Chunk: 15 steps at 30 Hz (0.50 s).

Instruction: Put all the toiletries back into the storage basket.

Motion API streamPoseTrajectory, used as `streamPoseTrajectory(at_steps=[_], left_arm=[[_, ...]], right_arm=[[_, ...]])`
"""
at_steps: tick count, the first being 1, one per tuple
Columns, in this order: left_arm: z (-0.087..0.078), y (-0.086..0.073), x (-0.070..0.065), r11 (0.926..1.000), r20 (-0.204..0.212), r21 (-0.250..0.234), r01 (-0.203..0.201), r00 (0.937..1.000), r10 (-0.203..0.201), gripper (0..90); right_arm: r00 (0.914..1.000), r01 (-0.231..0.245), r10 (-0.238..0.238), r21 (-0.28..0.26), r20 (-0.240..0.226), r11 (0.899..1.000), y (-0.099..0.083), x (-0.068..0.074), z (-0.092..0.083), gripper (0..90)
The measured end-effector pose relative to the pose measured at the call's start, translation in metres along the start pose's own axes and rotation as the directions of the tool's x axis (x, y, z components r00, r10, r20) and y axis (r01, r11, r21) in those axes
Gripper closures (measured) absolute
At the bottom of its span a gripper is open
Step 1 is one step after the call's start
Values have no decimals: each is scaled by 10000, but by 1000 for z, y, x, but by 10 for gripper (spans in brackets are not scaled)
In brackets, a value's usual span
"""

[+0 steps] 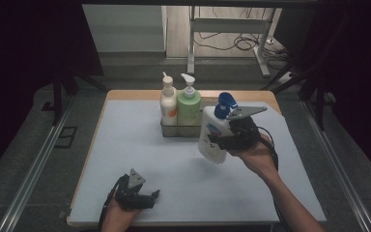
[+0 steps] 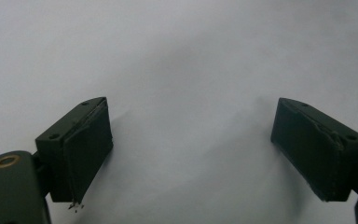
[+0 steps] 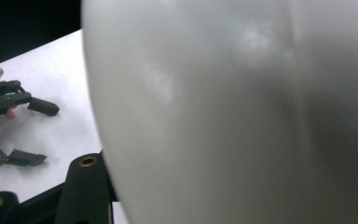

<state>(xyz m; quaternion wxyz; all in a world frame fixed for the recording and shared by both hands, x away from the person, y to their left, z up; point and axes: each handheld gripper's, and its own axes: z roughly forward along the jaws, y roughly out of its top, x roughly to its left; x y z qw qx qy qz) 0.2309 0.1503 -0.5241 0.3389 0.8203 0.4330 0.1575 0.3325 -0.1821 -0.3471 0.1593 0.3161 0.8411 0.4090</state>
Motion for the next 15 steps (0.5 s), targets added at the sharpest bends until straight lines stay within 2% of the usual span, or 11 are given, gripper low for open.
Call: streamPoseTrajectory(at_steps=[15], left_arm=[[0, 0, 0, 10000, -4, 5, 20, 10000, -20, 121]], right_arm=[[9987, -276, 280, -107, 424, 9996, 23, -19, 0, 403]])
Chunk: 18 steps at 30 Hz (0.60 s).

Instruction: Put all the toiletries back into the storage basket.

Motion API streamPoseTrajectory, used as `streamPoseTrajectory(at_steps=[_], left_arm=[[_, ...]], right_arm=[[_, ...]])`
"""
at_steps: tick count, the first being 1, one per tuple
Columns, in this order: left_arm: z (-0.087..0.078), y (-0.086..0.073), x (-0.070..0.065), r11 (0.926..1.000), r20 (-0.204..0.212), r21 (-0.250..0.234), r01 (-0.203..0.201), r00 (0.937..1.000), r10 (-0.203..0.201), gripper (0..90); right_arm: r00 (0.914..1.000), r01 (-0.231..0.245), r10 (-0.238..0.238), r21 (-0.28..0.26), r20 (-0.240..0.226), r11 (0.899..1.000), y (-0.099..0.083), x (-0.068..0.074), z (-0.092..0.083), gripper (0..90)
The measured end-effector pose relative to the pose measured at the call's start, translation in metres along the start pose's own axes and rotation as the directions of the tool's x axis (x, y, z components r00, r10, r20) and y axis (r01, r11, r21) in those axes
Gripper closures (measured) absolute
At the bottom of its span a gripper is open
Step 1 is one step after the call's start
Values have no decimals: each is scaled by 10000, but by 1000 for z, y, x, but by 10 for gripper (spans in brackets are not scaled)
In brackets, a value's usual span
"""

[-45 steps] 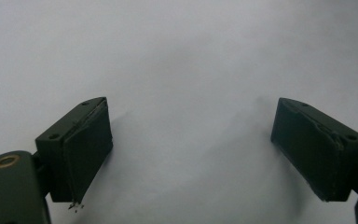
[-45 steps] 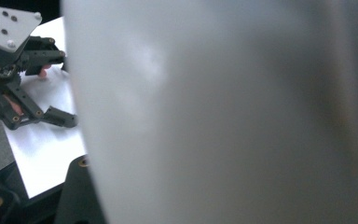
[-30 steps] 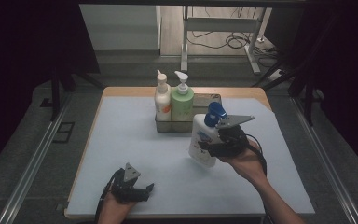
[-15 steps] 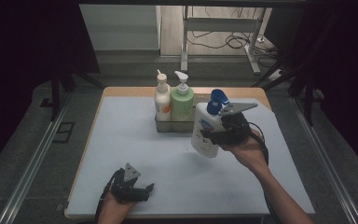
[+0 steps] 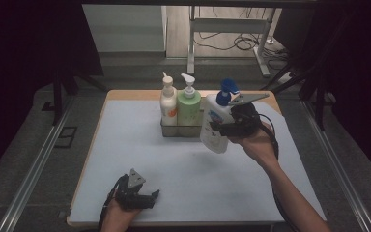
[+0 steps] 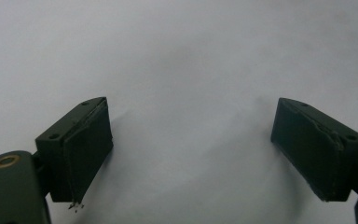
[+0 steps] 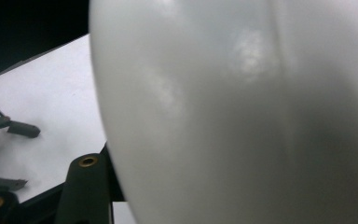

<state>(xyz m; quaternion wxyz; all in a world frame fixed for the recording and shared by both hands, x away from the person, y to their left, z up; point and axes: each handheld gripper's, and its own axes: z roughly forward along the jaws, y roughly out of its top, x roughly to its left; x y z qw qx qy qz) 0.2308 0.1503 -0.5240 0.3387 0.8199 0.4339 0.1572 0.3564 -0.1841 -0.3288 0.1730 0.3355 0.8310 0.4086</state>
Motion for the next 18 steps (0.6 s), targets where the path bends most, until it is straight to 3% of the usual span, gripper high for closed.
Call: streamPoseTrajectory(at_steps=[18], left_arm=[[0, 0, 0, 10000, 16, -2, -8, 10000, 8, 121]], right_arm=[[9953, -460, 462, -45, 856, 9989, 26, -29, 13, 405]])
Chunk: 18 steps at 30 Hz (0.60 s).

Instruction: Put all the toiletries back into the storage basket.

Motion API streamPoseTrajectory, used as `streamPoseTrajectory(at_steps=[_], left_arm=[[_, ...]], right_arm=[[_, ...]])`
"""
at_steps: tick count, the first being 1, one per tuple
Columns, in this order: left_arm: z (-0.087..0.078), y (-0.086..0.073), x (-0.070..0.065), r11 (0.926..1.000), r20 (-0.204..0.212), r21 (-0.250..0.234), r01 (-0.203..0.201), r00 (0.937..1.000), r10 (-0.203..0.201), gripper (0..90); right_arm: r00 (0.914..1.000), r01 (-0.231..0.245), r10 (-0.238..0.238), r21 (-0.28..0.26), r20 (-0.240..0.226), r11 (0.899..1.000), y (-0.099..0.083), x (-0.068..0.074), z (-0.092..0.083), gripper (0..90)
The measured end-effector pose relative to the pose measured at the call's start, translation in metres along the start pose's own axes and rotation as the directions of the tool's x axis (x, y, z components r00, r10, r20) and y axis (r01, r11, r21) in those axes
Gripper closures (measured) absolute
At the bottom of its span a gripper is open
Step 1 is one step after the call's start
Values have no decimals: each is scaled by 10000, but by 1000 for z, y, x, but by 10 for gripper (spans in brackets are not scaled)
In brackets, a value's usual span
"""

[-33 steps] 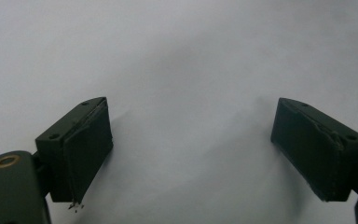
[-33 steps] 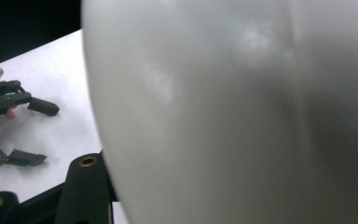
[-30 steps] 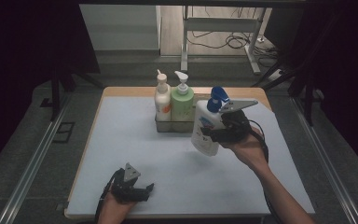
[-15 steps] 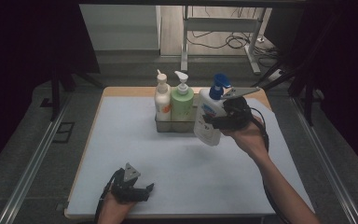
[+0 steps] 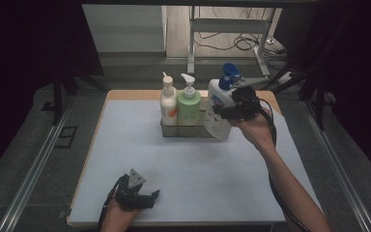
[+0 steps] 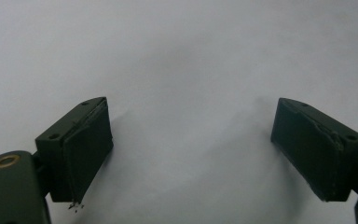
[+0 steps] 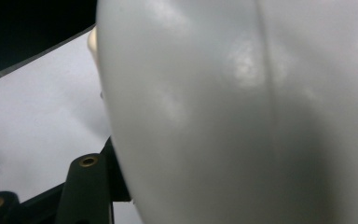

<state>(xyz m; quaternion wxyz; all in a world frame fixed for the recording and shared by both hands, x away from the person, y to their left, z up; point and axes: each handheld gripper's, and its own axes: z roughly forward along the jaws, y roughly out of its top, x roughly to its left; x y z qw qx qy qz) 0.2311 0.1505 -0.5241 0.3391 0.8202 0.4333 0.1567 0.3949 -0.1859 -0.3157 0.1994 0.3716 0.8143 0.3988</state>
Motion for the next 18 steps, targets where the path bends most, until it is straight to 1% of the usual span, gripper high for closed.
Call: streamPoseTrajectory(at_steps=[9, 18], left_arm=[[0, 0, 0, 10000, 2, -4, 3, 10000, -3, 121], [0, 0, 0, 10000, 2, -3, 4, 10000, -4, 121]], right_arm=[[9990, -222, 222, -28, 375, 9998, 14, -10, 13, 405], [9976, -247, 251, -65, 644, 9997, 24, -17, 30, 406]])
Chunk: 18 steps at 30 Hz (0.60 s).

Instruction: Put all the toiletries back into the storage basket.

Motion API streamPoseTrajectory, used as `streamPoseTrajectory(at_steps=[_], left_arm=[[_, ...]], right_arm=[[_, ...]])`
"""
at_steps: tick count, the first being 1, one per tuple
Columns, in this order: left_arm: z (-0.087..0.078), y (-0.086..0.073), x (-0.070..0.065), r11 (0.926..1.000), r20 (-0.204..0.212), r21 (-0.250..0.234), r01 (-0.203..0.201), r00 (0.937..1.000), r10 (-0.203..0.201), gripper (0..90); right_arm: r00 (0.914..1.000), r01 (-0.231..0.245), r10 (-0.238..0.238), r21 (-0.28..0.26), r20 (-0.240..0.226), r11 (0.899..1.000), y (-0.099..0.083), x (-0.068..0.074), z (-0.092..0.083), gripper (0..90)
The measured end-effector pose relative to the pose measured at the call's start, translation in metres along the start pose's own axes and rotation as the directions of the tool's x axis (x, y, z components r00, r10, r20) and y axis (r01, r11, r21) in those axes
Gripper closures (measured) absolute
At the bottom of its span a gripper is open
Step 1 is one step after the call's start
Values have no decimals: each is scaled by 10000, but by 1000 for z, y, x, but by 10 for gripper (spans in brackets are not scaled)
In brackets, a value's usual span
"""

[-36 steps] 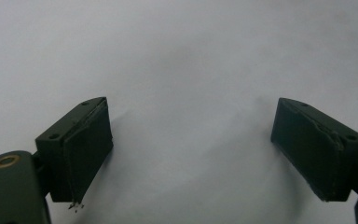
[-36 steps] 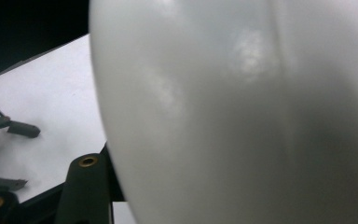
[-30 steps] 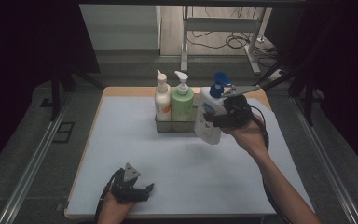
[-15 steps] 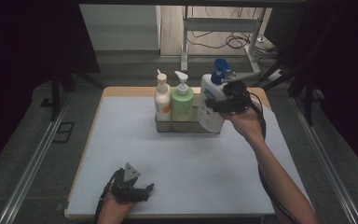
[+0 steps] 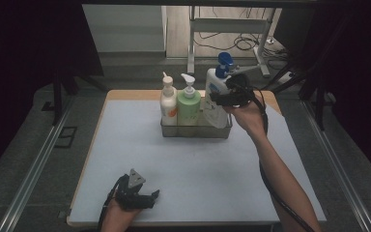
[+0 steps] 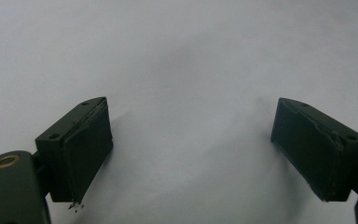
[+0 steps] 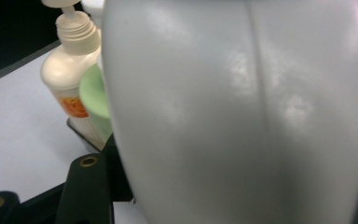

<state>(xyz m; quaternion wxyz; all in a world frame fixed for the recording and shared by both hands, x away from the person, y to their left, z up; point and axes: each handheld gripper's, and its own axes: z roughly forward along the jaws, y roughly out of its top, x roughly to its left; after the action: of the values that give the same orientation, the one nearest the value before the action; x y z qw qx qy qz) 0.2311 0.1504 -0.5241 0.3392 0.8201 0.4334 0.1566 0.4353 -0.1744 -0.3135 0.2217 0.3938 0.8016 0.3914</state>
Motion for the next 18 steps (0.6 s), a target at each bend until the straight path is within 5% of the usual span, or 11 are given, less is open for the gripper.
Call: streamPoseTrajectory(at_steps=[18], left_arm=[[0, 0, 0, 10000, 8, -12, 8, 10000, -8, 121]], right_arm=[[9989, -216, 219, -68, 413, 9997, 2, -14, 28, 406]])
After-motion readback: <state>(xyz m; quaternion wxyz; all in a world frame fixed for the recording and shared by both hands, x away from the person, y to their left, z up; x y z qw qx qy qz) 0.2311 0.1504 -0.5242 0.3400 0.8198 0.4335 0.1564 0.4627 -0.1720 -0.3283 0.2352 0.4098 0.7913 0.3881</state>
